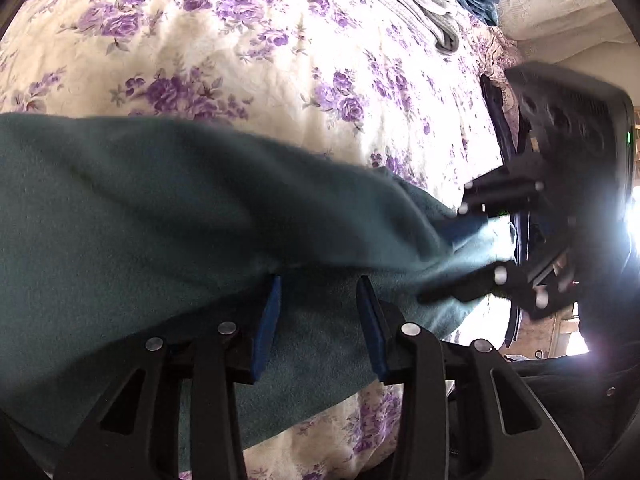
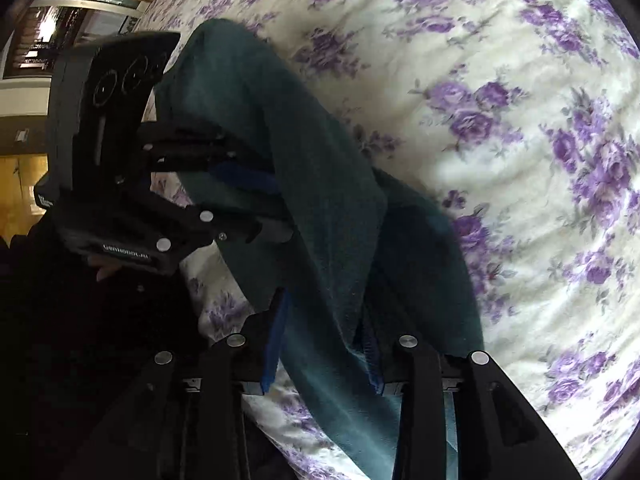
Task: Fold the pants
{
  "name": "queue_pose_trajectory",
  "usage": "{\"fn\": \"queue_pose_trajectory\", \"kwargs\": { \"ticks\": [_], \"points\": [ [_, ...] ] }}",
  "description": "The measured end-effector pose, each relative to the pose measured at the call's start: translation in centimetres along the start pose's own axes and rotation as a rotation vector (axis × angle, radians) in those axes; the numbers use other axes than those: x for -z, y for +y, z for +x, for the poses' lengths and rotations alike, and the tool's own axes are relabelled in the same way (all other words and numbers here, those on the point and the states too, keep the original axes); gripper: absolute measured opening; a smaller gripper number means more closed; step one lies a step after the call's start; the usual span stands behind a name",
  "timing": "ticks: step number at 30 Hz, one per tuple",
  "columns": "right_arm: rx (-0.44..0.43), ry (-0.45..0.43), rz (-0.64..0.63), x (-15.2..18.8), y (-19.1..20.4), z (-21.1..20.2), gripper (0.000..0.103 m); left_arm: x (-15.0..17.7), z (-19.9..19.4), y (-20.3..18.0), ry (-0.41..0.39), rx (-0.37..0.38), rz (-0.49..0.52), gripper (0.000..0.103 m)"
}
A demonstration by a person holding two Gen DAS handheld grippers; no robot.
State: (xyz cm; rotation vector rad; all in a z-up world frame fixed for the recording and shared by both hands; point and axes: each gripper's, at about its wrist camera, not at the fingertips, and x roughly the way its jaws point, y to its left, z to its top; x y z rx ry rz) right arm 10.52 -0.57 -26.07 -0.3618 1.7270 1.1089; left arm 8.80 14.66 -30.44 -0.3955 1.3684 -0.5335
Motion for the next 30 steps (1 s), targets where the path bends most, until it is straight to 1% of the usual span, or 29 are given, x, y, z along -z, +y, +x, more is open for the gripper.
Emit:
{"fn": "queue_pose_trajectory", "kwargs": {
  "ticks": [2,3,4,5,7,8,11,13,15,16,19,22,23,25,26,28,30],
  "points": [
    [-0.006,-0.029,0.005,-1.1,-0.2,0.5,0.036,-0.1,0.1,-0.1,0.010,0.002,-0.002,0.038],
    [-0.022,-0.063,0.010,-2.1,-0.3,0.6,0.036,-0.1,0.0,-0.1,0.012,0.000,0.000,0.038],
    [-0.035,-0.101,0.009,-3.0,-0.3,0.5,0.036,0.0,-0.1,0.1,0.012,-0.014,0.002,0.030],
    [-0.028,-0.137,0.003,-3.7,-0.4,0.2,0.036,-0.1,-0.1,0.2,0.018,-0.020,0.004,0.030],
    [0.018,-0.201,0.011,-5.0,-0.9,-0.8,0.036,-0.1,-0.3,0.6,0.018,0.001,-0.006,0.030],
    [0.015,-0.218,0.019,-5.3,-1.2,-1.3,0.036,0.0,-0.3,0.8,0.016,0.005,-0.008,0.030],
    [0.024,-0.248,0.039,-5.6,-2.1,-2.4,0.027,0.2,-0.6,1.1,0.007,0.012,-0.010,0.030],
    [0.060,-0.255,0.032,-5.6,-2.2,-2.8,0.024,0.2,-0.7,1.2,0.006,0.016,-0.014,0.030],
    [0.133,-0.294,0.021,-5.8,-2.2,-3.4,0.028,0.2,-0.7,1.2,0.008,0.012,-0.010,0.030],
    [0.154,-0.307,0.027,-5.9,-2.5,-3.8,0.028,0.2,-0.8,1.1,0.009,0.010,-0.008,0.030],
    [0.136,-0.310,0.085,-5.4,-4.6,-3.8,0.028,0.5,-0.7,1.2,0.008,0.012,-0.007,0.030],
    [0.177,-0.292,0.084,-5.5,-5.3,-3.3,0.027,0.2,-0.3,1.1,0.009,0.016,-0.012,0.030],
    [0.182,-0.290,0.085,-5.5,-5.3,-3.3,0.027,0.2,-0.3,1.1,0.009,0.017,-0.013,0.030],
    [0.157,-0.289,0.079,-5.0,-5.0,-3.9,0.028,0.2,-0.3,1.2,0.007,0.019,-0.014,0.030],
    [0.154,-0.278,0.066,-5.3,-4.4,-3.4,0.028,0.2,-0.3,1.2,0.005,0.022,-0.015,0.030],
    [0.192,-0.243,0.033,-5.4,-4.0,-2.6,0.028,0.3,-0.3,1.3,0.002,0.029,-0.019,0.030],
    [0.190,-0.214,0.030,-5.6,-3.9,-1.7,0.028,0.3,-0.4,1.5,0.001,0.035,-0.023,0.030]
  ]
}}
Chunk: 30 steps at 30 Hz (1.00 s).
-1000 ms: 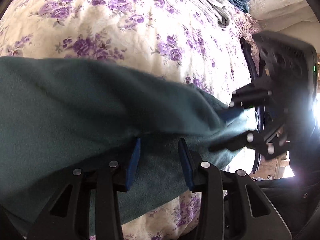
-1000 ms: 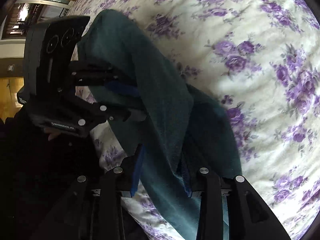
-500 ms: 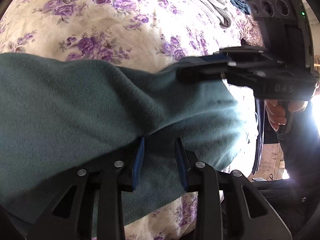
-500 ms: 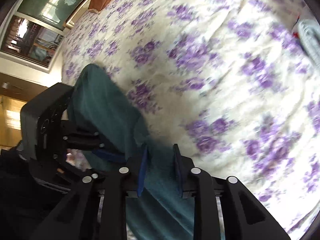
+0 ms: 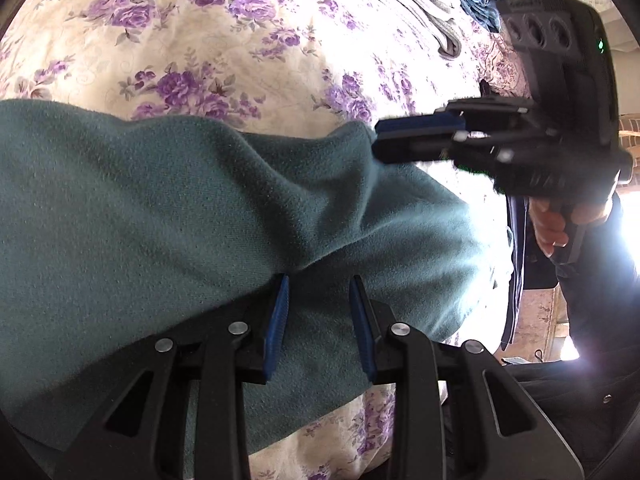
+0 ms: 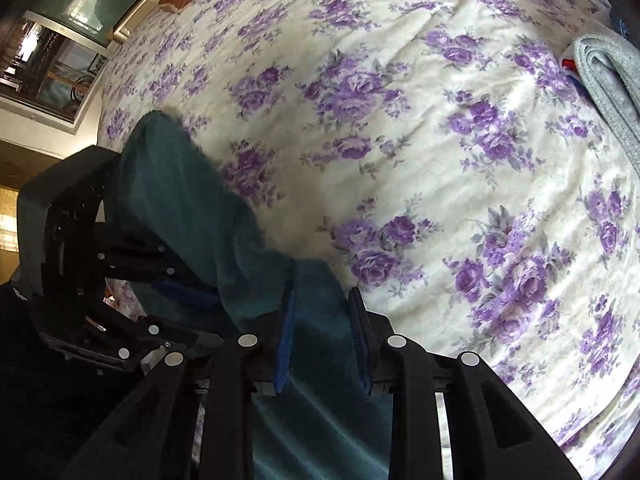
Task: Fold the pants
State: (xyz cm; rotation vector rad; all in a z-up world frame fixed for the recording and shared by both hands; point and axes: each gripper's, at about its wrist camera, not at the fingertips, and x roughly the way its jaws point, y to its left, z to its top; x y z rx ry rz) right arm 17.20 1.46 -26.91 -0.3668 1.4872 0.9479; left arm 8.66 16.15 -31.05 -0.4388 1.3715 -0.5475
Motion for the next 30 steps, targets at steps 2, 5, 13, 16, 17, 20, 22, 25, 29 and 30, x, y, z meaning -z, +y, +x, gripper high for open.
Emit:
{"fn": "queue_pose_trajectory", "kwargs": {
  "ticks": [2,5,13,16,17,20,22,25,29,30],
  "points": [
    [0.021,0.018,-0.007,-0.1,0.2,1.0,0.028,0.0,-0.1,0.1,0.001,0.000,0.001,0.030],
    [0.032,0.014,-0.003,-0.6,0.2,1.6,0.028,0.0,-0.1,-0.1,0.003,-0.005,0.004,0.030],
    [-0.077,0.021,0.006,-1.2,-0.8,2.0,0.042,0.0,0.1,-0.2,0.003,0.006,0.000,0.030],
    [-0.158,0.051,-0.004,-1.4,0.1,2.6,0.007,-0.1,0.1,-0.2,0.006,0.005,0.000,0.030],
    [-0.112,0.040,-0.031,-1.1,1.0,2.1,0.006,-0.1,0.1,-0.3,0.007,0.002,0.002,0.030],
    [0.035,-0.021,-0.039,-0.4,2.2,-1.0,0.006,-0.1,0.0,-0.6,0.010,-0.013,0.007,0.030],
    [0.141,-0.043,0.006,-0.1,2.2,-2.6,0.006,-0.1,-0.2,-1.0,0.005,-0.037,0.019,0.030],
    [0.240,-0.016,0.000,-0.3,2.5,-0.8,0.006,-0.3,0.3,-1.0,0.011,-0.040,0.011,0.030],
    [0.222,-0.093,-0.035,-0.9,2.0,2.3,0.010,-0.3,0.3,-0.6,0.011,-0.023,0.003,0.030],
    [0.210,-0.088,-0.032,-1.0,1.8,2.1,0.011,-0.2,0.2,-0.5,0.012,-0.018,0.000,0.030]
  ]
}}
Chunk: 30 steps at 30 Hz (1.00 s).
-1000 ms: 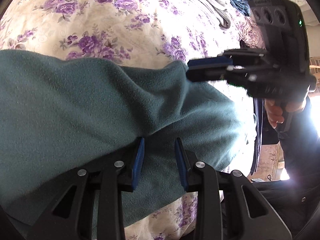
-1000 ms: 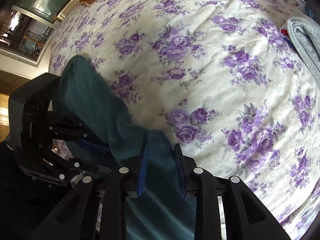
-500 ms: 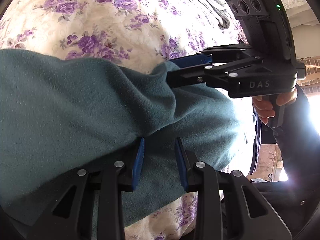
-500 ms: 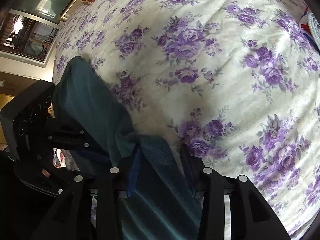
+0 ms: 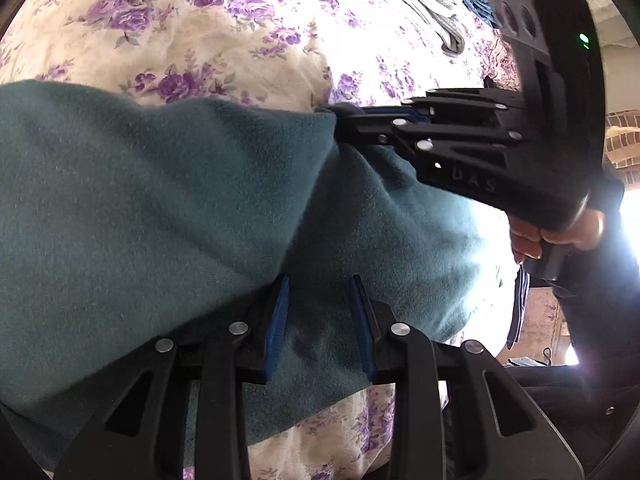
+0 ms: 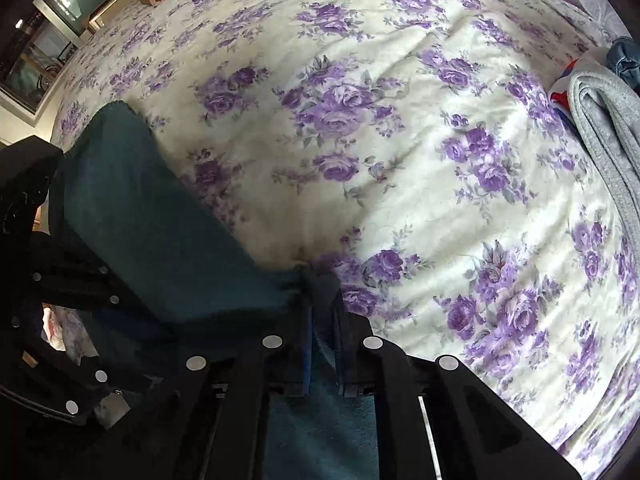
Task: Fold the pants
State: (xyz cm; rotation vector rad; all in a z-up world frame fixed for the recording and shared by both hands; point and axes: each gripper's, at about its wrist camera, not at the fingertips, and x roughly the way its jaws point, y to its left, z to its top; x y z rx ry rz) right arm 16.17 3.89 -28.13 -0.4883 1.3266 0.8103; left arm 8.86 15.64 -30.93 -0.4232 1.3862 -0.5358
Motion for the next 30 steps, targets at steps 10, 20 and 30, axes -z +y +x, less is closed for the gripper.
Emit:
{"fn": "queue_pose_trajectory", "kwargs": {
  "ticks": [10,20,30],
  "points": [
    [0.017,-0.136,0.207,6.4,-6.4,-11.8,0.062,-2.9,-5.1,-4.0,-0.101,0.045,0.063,0.041],
    [-0.083,-0.104,0.451,16.9,-3.7,-10.4,0.011,-8.5,4.7,-4.2,0.011,-0.051,0.024,0.001],
    [-0.146,0.007,0.444,16.7,0.5,-2.8,0.011,-8.9,5.1,-4.7,0.029,-0.065,-0.009,0.001]
  ]
}}
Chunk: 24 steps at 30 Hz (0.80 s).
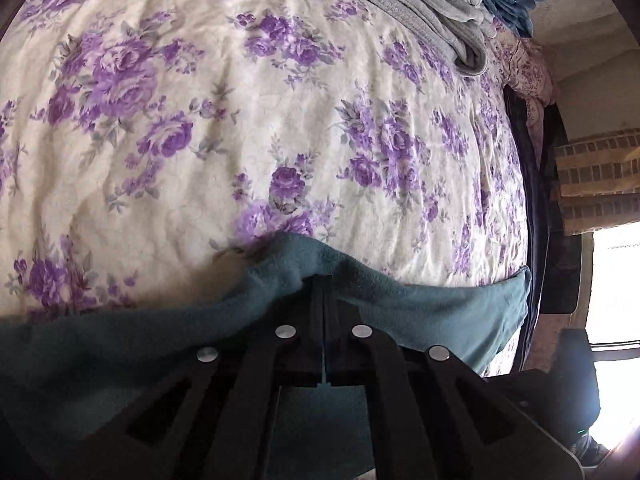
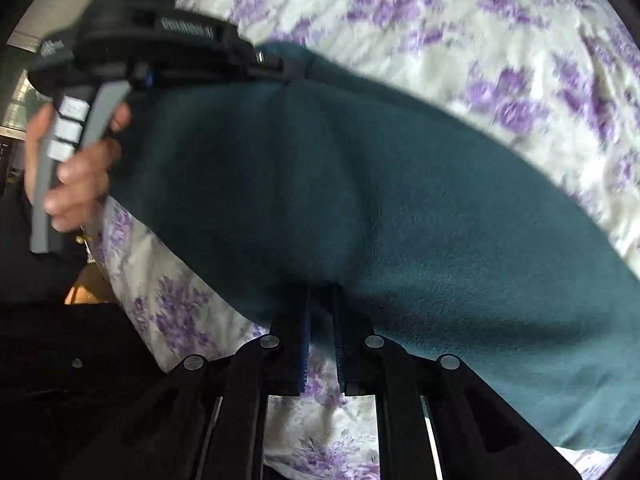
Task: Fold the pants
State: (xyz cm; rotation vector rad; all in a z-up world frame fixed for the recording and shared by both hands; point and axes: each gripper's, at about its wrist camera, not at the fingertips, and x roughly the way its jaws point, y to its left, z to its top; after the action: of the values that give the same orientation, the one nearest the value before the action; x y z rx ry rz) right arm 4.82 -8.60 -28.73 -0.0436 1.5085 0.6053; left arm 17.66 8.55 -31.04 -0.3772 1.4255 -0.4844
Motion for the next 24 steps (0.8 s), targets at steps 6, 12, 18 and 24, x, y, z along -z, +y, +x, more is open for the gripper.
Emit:
{"fn": "queue_pose_trajectory", "kwargs": {
  "ticks": [6,12,18,24],
  "points": [
    [0.004,-0.150,0.069,2.1,-1.5,-6.0,0.046,-0.1,-1.5,-0.7,0.008,-0.045,0.001,0.001],
    [0.043,-0.420,0.562,13.9,-13.1,-14.6,0.068,3.4,-6.3,-4.8,-0.064,-0.055,0.131,0.010],
    [-0.097,-0.614,1.090,24.8,-23.8,-15.7,0.068,7.6,-1.2,-2.9,0.084,-0.123,0.098,0.025],
    [-0.261,-0.676,1.246,27.4,-27.6,-12.9,0.068,7.6,-2.1,-2.0,0.077,-0.136,0.063,0.018]
  ]
}}
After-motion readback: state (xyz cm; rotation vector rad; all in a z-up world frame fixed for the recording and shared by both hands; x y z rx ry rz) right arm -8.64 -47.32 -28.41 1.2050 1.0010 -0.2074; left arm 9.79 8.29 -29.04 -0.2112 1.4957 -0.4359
